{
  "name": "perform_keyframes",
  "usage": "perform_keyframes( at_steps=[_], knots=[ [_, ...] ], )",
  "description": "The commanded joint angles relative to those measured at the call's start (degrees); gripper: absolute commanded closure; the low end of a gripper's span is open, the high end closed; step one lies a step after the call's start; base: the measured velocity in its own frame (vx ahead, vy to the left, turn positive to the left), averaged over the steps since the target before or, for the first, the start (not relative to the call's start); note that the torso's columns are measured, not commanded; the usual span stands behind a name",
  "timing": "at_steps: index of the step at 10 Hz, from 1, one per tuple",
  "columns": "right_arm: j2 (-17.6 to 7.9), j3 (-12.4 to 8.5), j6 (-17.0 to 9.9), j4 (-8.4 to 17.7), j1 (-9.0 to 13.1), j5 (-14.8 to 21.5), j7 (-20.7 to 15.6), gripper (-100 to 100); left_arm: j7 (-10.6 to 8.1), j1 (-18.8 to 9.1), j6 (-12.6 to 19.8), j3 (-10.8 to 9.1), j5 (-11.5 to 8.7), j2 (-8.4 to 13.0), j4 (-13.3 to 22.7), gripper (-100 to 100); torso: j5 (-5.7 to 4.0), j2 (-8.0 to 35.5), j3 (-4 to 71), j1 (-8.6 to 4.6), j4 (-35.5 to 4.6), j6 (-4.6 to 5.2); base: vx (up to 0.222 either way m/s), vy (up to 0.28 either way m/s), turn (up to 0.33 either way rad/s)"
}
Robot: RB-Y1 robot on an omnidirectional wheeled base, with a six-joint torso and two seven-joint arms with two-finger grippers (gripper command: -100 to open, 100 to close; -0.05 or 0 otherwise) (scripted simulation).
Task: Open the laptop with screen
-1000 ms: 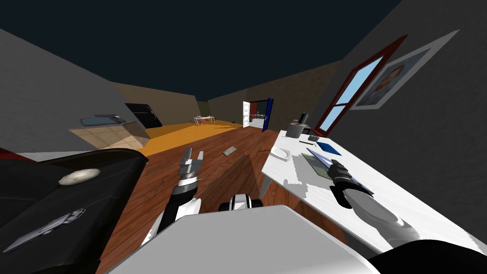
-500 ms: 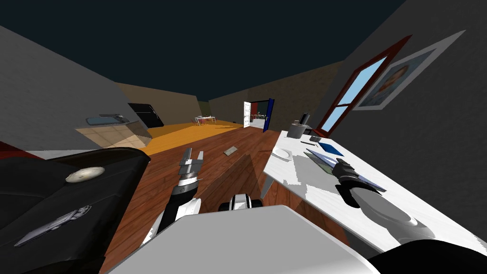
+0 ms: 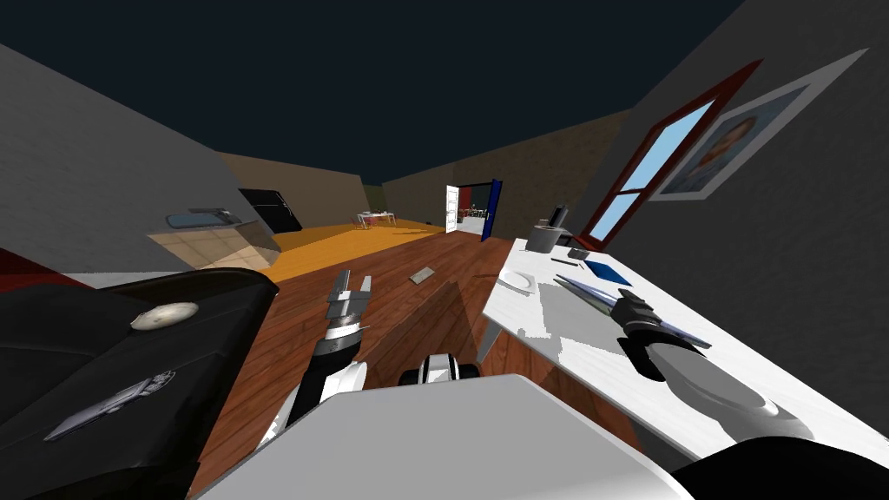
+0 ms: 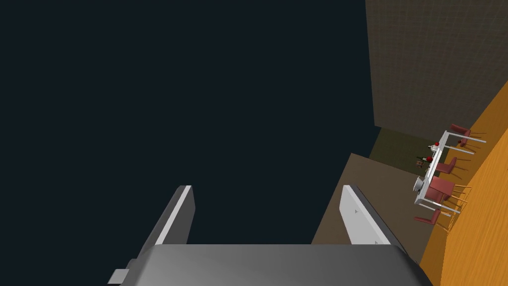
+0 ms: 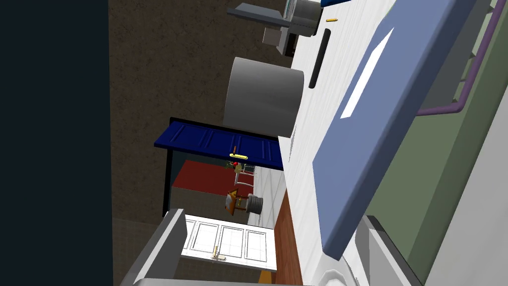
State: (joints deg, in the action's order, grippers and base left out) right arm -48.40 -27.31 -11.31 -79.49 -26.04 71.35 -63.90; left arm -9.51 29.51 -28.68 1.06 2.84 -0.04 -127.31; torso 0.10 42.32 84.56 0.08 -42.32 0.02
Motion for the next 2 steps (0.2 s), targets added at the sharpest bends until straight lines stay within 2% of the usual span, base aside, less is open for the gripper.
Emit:
perform_keyframes(
  at_steps=[1,2],
  knots=[
    [0.04,0.04,0.03,0.03,-0.02,0.00,0.00,0,0.00,0.00,0.00,0.00,0.00,0.00,0.00,0,0.01,0.01,0.00,0.03,0.00,0.00,0.001,-0.005,-0.005],
    [-0.01,-0.03,-0.02,0.03,0.00,0.00,0.00,0,0.00,0.00,0.00,0.00,0.00,0.00,0.00,0,-0.09,-0.01,0.00,0.01,0.04,-0.04,0.000,0.000,0.000]
  ],
)
